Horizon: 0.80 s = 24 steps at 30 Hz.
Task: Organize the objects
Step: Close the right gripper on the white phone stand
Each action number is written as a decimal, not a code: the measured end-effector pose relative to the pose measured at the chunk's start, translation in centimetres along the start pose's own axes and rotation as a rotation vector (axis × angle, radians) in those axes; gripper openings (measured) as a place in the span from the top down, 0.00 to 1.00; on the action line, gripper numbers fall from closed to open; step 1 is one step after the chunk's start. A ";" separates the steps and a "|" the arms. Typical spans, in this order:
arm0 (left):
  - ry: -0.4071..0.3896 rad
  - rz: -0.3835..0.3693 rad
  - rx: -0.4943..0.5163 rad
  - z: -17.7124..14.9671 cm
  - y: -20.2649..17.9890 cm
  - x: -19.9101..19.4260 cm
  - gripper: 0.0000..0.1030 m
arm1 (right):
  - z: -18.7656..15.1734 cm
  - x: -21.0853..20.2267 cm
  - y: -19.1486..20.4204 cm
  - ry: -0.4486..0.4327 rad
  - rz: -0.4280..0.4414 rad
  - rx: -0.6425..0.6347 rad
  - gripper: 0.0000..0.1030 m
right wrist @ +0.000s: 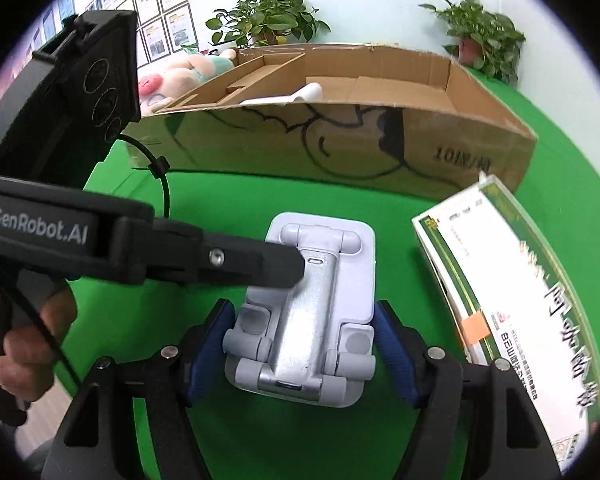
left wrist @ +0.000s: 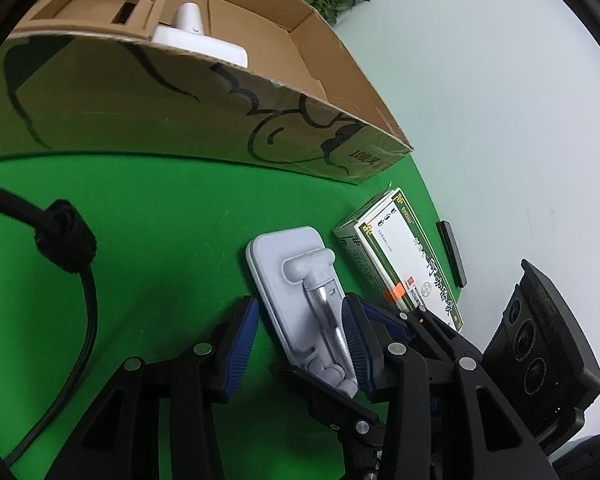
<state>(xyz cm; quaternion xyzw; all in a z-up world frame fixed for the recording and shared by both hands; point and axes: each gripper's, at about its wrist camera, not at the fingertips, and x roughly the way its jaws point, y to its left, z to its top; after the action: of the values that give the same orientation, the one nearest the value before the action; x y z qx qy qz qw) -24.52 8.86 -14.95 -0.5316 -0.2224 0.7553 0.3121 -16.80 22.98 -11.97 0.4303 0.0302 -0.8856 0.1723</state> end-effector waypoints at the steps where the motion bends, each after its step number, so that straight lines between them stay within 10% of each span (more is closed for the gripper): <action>1: -0.004 0.001 -0.004 0.0 0.0 0.0 0.60 | -0.1 -0.1 0.1 -0.001 0.002 -0.003 0.32; 24: -0.007 0.000 -0.059 -0.6 0.2 0.8 0.74 | 0.7 0.0 -1.3 -0.002 0.058 0.108 0.37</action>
<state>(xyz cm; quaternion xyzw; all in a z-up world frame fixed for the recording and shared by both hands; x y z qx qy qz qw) -24.23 9.29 -15.80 -0.5379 -0.2459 0.7503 0.2954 -17.79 24.04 -11.67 0.4389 -0.0302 -0.8809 0.1747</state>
